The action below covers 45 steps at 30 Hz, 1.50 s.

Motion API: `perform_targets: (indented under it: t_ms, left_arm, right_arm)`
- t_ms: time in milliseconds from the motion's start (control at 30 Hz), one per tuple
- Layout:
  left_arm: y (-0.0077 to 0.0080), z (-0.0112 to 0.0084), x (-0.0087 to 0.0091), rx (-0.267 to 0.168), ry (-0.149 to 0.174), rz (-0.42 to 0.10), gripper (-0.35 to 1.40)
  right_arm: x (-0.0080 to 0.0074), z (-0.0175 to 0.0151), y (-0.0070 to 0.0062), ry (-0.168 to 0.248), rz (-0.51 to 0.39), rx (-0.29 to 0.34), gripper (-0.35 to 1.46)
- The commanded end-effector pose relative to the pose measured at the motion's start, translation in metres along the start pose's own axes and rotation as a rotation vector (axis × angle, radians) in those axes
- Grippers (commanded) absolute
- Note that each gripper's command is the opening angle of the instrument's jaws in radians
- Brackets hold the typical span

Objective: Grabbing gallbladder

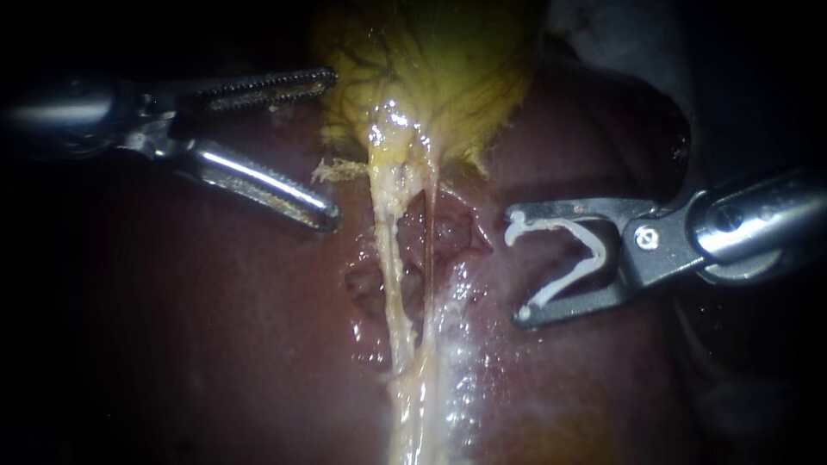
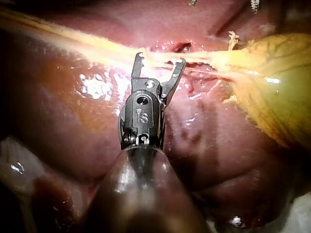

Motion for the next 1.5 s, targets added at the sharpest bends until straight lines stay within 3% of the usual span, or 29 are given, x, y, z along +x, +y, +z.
perform_targets:
  t_ms: [33, 367, 533, 767, 1000, 1300, 1500]
  left_arm:
    - [0.0000, 0.0000, 0.0000, 0.000, 0.000, 0.000, 1.01]
    - [0.0004, 0.0004, 0.0006, 0.005, -0.002, 0.003, 0.98]
    - [0.0009, 0.0016, 0.0027, 0.013, 0.001, 0.008, 0.96]
    - [0.0013, 0.0041, 0.0063, 0.034, 0.024, -0.030, 0.93]
    - [0.0028, 0.0066, 0.0094, 0.060, 0.043, -0.060, 0.84]
    - [0.0054, 0.0085, 0.0119, 0.074, 0.073, -0.090, 0.71]
    - [0.0062, 0.0094, 0.0125, 0.077, 0.088, -0.115, 0.63]
  right_arm:
    - [0.0000, 0.0000, 0.0000, 0.000, 0.000, 0.000, 0.57]
    - [0.0000, 0.0000, 0.0000, 0.000, 0.000, 0.000, 0.57]
    - [0.0000, 0.0000, 0.0000, 0.000, 0.000, 0.000, 0.57]
    - [0.0000, 0.0000, 0.0000, 0.000, 0.000, 0.000, 0.57]
    - [0.0000, 0.0000, 0.0000, 0.000, 0.000, 0.000, 0.57]
    - [0.0000, 0.0000, 0.0000, 0.000, 0.000, 0.000, 0.57]
    - [0.0000, -0.0001, 0.0000, 0.000, 0.000, 0.000, 0.57]
